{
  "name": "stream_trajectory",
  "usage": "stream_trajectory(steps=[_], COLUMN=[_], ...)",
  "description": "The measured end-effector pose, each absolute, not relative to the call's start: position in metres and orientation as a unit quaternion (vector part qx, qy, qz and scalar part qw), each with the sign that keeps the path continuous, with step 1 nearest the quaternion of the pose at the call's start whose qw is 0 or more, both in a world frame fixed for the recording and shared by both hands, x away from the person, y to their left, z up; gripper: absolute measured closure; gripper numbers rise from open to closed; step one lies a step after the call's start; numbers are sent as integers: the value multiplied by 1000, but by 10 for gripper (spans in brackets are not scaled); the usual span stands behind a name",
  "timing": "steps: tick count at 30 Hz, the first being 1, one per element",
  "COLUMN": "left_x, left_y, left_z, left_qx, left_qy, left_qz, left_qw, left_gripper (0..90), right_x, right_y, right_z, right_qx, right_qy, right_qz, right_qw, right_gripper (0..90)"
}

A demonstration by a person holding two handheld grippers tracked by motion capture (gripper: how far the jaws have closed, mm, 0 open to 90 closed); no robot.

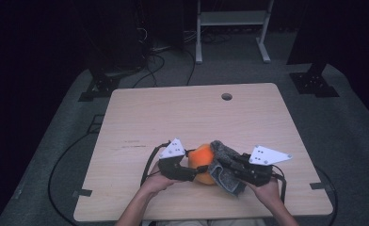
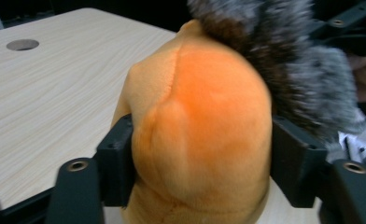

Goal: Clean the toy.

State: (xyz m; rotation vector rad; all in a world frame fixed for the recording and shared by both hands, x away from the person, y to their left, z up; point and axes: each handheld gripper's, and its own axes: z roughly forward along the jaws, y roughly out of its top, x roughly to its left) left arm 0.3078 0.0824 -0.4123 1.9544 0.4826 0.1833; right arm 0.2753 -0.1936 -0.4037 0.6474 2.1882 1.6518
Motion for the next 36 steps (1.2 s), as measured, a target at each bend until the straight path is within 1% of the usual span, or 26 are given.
stream_trajectory(steps=[2,4,5,7,10,11,13,14,17,23,26,29,32,36], left_x=[310,312,312,313,313,313,312,311,308,303,303,303,306,310], left_y=[83,85,86,83,76,75,75,75,72,67,66,67,69,72], left_z=[-417,-419,-420,-424,-432,-433,-433,-433,-432,-432,-433,-433,-433,-434], left_qx=[817,817,822,831,839,837,832,832,834,842,842,841,837,830], left_qy=[204,198,193,191,188,187,182,182,178,163,164,164,174,192], left_qz=[78,77,80,88,102,105,115,115,120,130,128,127,119,108], left_qw=[533,536,529,516,500,504,511,511,509,498,498,499,505,512], left_gripper=[213,171,145,122,114,119,203,229,275,309,328,329,326,320], right_x=[280,285,287,289,290,291,291,291,287,274,279,287,293,289], right_y=[-195,-201,-203,-207,-208,-209,-210,-210,-205,-183,-190,-204,-217,-216], right_z=[-412,-417,-417,-418,-421,-421,-421,-421,-417,-404,-405,-410,-418,-419], right_qx=[235,252,255,262,268,267,271,271,264,213,221,252,281,279], right_qy=[775,765,764,762,761,761,760,760,760,773,770,761,759,765], right_qz=[564,575,575,574,574,573,572,573,576,580,581,576,566,556], right_qw=[159,144,144,146,143,144,145,144,145,144,144,158,160,168], right_gripper=[775,775,774,773,773,772,773,773,774,775,775,775,774,775])
